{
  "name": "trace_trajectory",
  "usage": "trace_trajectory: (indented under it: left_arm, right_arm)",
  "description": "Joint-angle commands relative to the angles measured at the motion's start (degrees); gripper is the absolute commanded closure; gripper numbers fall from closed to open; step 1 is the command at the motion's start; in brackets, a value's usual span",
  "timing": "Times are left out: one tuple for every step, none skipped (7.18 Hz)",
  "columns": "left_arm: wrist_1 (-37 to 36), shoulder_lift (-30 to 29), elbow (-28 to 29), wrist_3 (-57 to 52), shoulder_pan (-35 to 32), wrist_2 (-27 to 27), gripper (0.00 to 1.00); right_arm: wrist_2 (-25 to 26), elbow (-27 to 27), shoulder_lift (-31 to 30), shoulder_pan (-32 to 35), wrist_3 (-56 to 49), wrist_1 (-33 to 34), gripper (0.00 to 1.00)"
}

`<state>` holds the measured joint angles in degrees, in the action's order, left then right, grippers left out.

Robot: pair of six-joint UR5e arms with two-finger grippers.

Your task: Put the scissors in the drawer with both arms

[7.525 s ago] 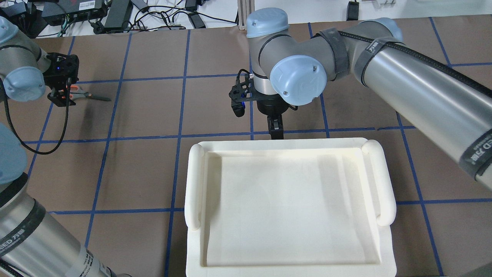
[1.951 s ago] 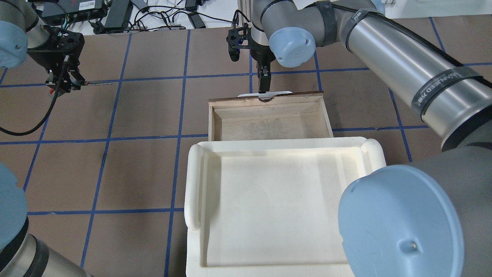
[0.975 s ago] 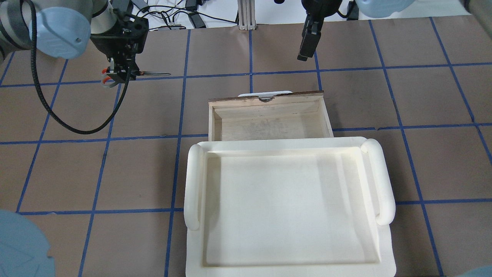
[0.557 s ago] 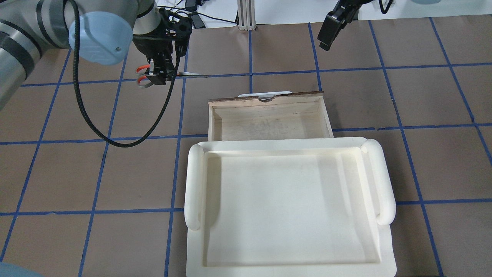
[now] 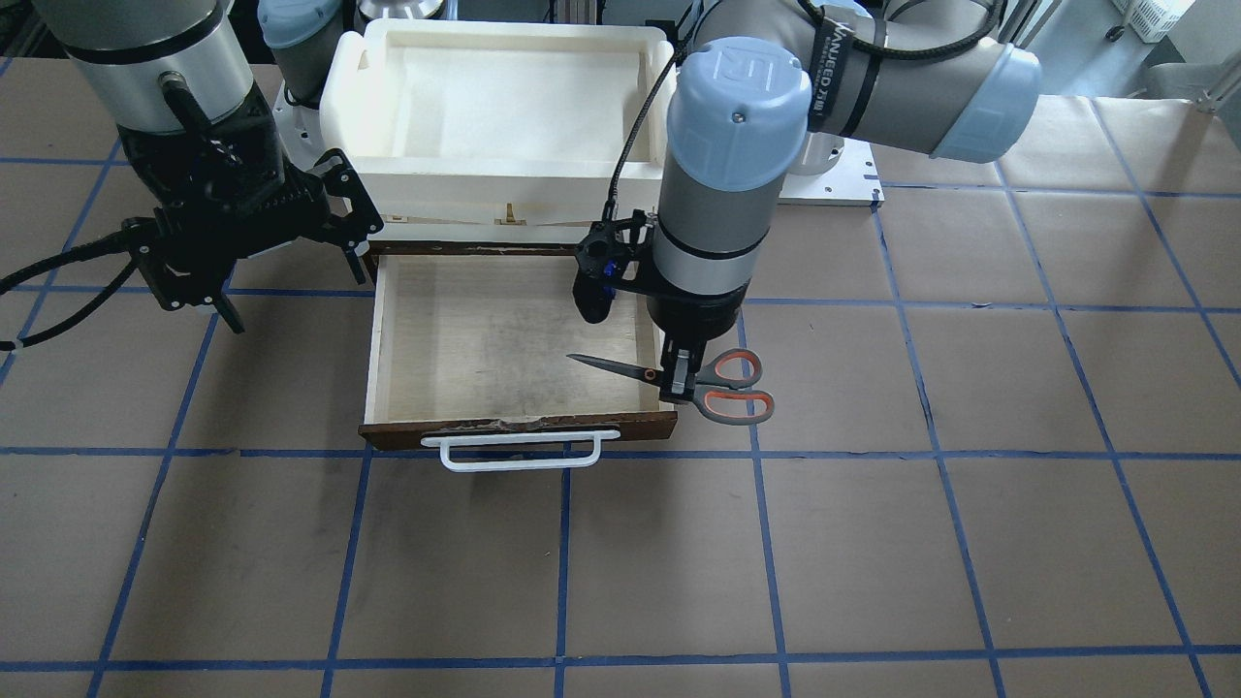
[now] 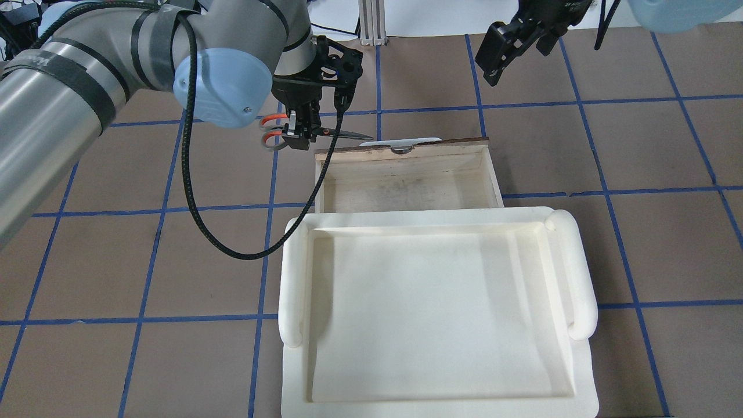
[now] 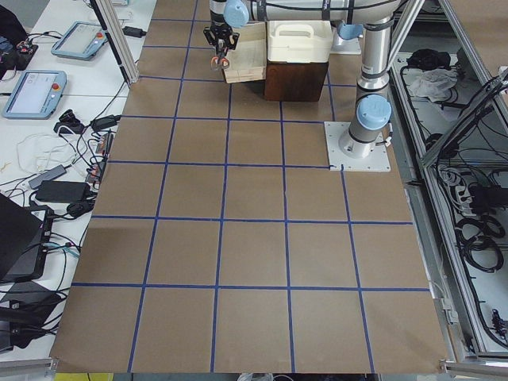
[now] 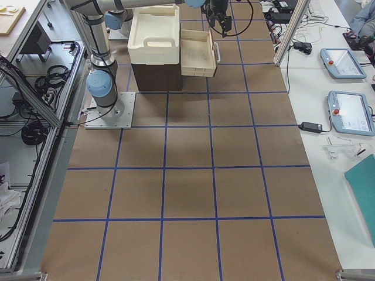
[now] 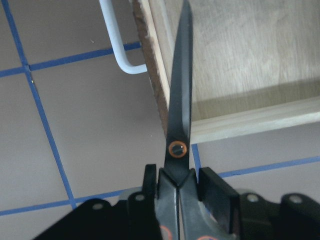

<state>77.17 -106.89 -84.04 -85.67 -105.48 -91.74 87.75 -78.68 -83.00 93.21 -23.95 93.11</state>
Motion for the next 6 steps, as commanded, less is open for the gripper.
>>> trace_trajectory:
  left_arm:
    - [-0.7, -1.2, -0.7, 4.2, -4.0, 0.2, 1.00]
    - [-1.1, -1.2, -1.4, 4.1, -5.8, 0.2, 1.00]
    - [-1.3, -1.4, -1.6, 4.0, -6.7, 0.4, 1.00]
    - [-1.3, -1.7, -1.7, 4.1, -7.1, 0.5, 1.00]
    - [-1.3, -1.7, -1.9, 4.2, -7.5, 0.6, 1.00]
    - [-1.3, -1.7, -2.1, 4.2, -8.8, 2.2, 1.00]
  right_arm:
    - [0.3, -0.8, -0.7, 0.0, 10.5, -0.2, 0.00]
    - [0.4, -0.9, -1.5, 0.1, 11.5, -0.6, 0.00]
    - [0.5, -1.1, -1.6, -0.1, 12.7, -1.1, 0.00]
    - [0.5, -1.1, -1.6, -0.1, 14.6, -3.2, 0.00]
    - [0.5, -1.1, -1.6, -0.1, 15.2, -3.5, 0.00]
    - [0.5, -1.1, -1.6, -0.1, 14.8, -3.4, 0.00]
